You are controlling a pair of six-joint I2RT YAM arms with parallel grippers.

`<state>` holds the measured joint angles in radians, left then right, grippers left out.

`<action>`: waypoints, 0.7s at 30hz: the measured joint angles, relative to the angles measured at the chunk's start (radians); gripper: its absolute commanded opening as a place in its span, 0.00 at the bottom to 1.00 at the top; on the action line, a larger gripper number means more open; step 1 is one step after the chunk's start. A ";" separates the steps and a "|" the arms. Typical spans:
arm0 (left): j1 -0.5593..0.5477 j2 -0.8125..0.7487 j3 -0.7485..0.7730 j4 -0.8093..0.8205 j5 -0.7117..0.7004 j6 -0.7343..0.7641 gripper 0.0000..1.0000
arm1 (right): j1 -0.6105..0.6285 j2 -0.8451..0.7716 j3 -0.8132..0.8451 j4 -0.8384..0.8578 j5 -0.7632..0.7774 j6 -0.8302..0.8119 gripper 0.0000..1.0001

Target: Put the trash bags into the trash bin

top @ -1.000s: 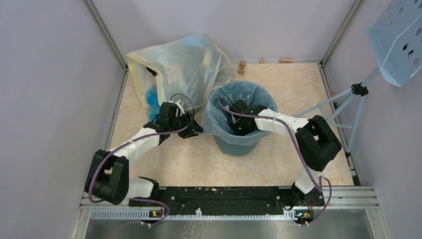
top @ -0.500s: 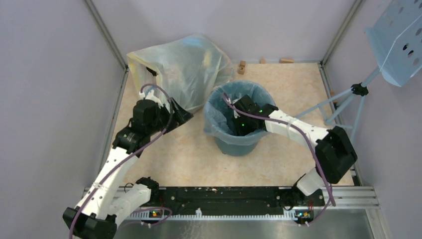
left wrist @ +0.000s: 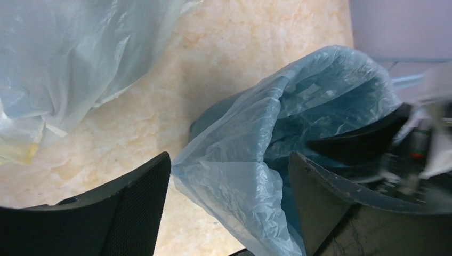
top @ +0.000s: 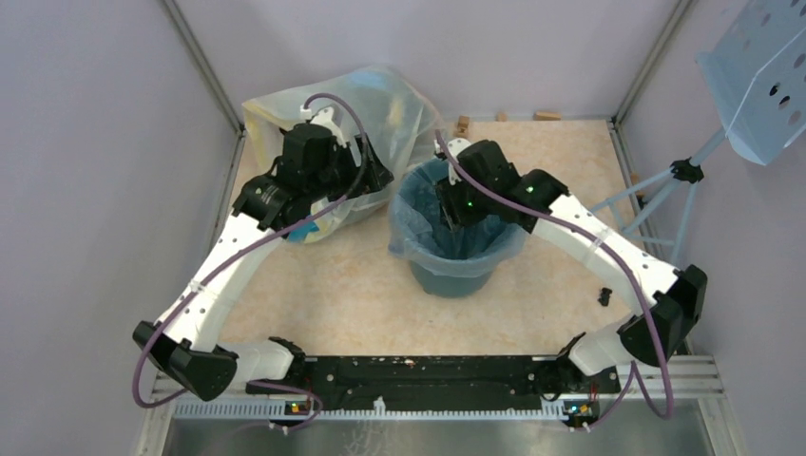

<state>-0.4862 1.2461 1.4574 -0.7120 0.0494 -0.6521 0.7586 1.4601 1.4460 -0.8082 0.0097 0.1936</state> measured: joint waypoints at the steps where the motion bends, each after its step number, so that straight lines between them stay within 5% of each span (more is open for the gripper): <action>1: -0.012 0.013 0.016 -0.014 -0.014 0.013 0.84 | 0.000 -0.012 0.019 -0.008 0.008 -0.005 0.49; 9: -0.085 0.148 0.150 -0.059 -0.035 0.195 0.79 | 0.000 -0.128 0.063 -0.049 0.105 -0.034 0.73; 21: -0.114 0.281 0.192 -0.059 0.024 0.340 0.54 | -0.043 -0.232 0.108 -0.076 0.374 -0.025 0.75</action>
<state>-0.6006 1.5272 1.6497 -0.7708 0.0738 -0.3126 0.7158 1.2285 1.5543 -0.8845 0.3840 0.1684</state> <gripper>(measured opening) 0.591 0.752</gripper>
